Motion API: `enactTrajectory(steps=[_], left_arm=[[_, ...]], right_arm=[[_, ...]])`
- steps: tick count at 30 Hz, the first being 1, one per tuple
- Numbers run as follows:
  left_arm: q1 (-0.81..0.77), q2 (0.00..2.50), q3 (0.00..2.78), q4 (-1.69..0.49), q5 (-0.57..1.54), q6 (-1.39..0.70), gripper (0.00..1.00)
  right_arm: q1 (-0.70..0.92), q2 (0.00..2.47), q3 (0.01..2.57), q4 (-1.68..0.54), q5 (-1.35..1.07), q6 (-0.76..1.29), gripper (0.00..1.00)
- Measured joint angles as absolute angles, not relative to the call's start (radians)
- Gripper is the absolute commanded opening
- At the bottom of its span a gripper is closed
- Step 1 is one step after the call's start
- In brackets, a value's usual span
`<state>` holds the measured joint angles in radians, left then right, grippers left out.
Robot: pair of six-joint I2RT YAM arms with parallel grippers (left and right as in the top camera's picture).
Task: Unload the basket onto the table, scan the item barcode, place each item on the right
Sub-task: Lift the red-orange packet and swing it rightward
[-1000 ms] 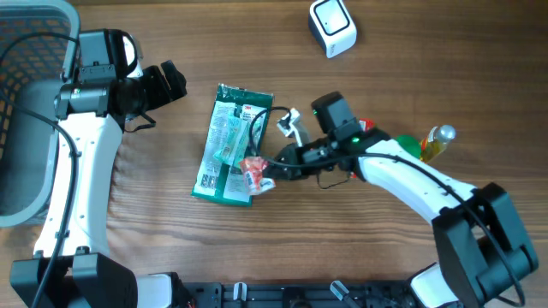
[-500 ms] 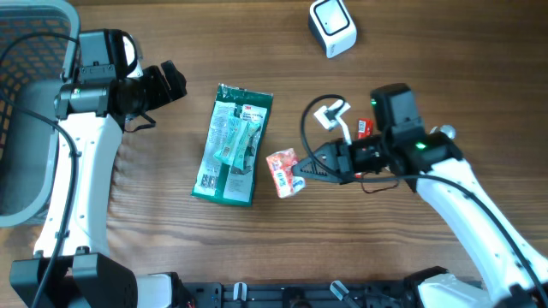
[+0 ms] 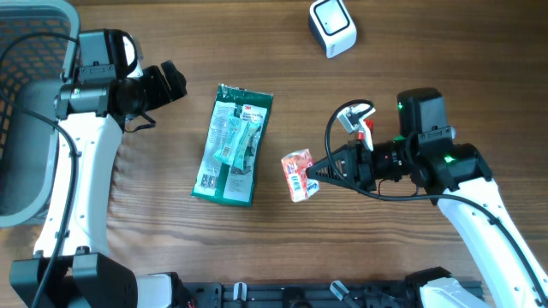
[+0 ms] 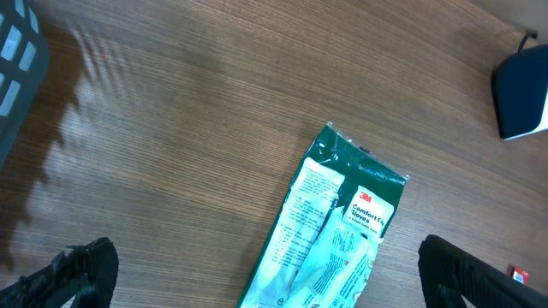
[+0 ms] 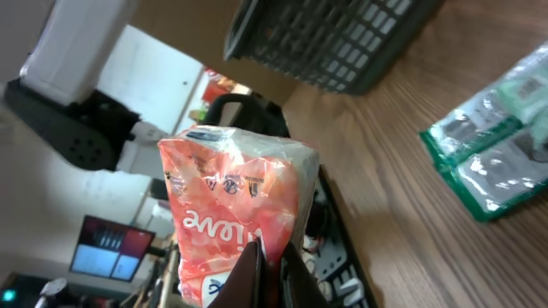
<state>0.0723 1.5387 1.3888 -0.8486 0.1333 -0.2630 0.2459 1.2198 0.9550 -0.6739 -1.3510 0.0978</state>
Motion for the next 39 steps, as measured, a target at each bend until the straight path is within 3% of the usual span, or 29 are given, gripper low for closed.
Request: enactTrajectory(steps=[8,26,39], left_arm=[[0.072,1.539,1.389,-0.849,0.133,-0.263,1.0],[0.072,1.539,1.389,-0.849,0.133,-0.263,1.0],[0.072,1.539,1.389,-0.849,0.133,-0.263,1.0]], right_arm=[[0.246,1.22,0.955,-0.673,-1.47,0.077,0.04],[0.246,1.22,0.955,-0.646,-1.485,0.159,0.04],[0.246,1.22,0.955,-0.642,-1.228,0.274,0.04]])
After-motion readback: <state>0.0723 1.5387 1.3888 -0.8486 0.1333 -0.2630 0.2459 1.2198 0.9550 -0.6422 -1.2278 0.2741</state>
